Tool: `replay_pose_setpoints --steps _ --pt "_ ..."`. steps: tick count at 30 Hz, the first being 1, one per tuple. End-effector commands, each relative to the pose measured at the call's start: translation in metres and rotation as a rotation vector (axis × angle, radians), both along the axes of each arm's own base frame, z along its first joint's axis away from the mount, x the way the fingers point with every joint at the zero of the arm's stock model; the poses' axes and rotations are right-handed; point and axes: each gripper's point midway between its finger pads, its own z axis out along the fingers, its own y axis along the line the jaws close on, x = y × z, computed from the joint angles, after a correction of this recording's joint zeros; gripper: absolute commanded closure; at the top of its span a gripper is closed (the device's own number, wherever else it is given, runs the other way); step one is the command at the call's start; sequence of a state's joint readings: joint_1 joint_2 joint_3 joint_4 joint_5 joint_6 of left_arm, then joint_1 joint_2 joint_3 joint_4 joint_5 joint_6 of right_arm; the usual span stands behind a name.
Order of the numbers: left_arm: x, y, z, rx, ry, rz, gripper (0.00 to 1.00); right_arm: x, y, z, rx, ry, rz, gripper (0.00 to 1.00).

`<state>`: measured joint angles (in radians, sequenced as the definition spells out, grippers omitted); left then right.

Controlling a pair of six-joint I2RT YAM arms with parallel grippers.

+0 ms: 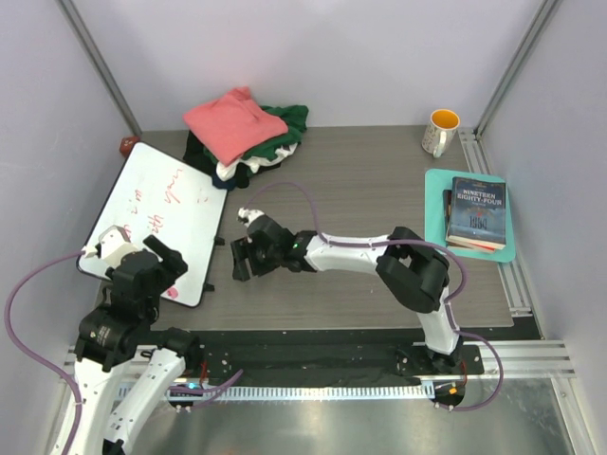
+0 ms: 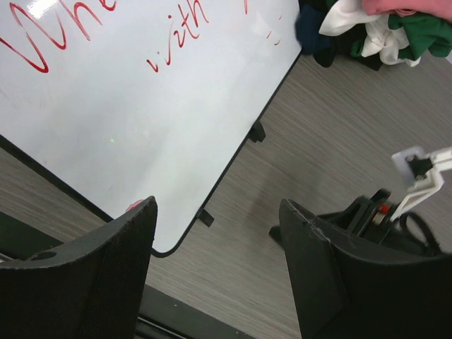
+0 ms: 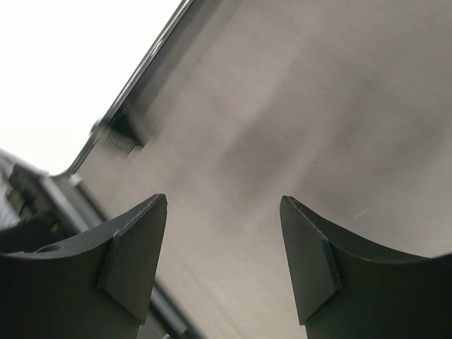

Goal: Fold and stack the t-shirts

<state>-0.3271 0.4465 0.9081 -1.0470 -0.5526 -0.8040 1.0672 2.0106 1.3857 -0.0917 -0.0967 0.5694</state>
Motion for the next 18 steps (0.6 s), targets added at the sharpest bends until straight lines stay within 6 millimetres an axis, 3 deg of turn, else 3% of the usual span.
replay_pose_setpoints --steps 1,2,3,4,5,7,8,10,18 --pt "0.004 -0.001 0.005 -0.006 -0.029 -0.004 0.29 0.060 -0.014 0.009 -0.097 -0.147 -0.001 0.29" --pt "0.004 -0.002 0.005 -0.006 -0.030 -0.006 0.29 0.076 -0.011 0.019 -0.094 -0.180 -0.011 0.29" --pt "0.004 -0.002 0.005 -0.005 -0.027 -0.009 0.29 0.083 -0.013 0.005 -0.133 -0.179 0.000 0.29" --pt "0.004 -0.002 0.005 -0.005 -0.026 -0.007 0.29 0.086 -0.019 -0.003 -0.190 -0.189 0.028 0.29" --pt "0.004 -0.002 0.005 -0.005 -0.026 -0.009 0.29 0.096 -0.013 0.005 -0.192 -0.215 0.031 0.29" --pt "0.005 -0.003 0.003 -0.002 -0.017 -0.011 0.29 0.097 -0.018 -0.017 -0.273 -0.199 0.074 0.29" --pt "0.006 -0.003 0.002 -0.002 -0.014 -0.010 0.29 0.104 -0.011 -0.008 -0.275 -0.234 0.101 0.29" --pt "0.006 -0.003 0.002 0.001 -0.009 -0.011 0.29 0.101 -0.014 -0.022 -0.322 -0.212 0.145 0.29" --pt "0.009 -0.005 0.000 0.003 0.001 -0.016 0.29 0.078 -0.011 -0.021 -0.349 -0.262 0.302 0.29"
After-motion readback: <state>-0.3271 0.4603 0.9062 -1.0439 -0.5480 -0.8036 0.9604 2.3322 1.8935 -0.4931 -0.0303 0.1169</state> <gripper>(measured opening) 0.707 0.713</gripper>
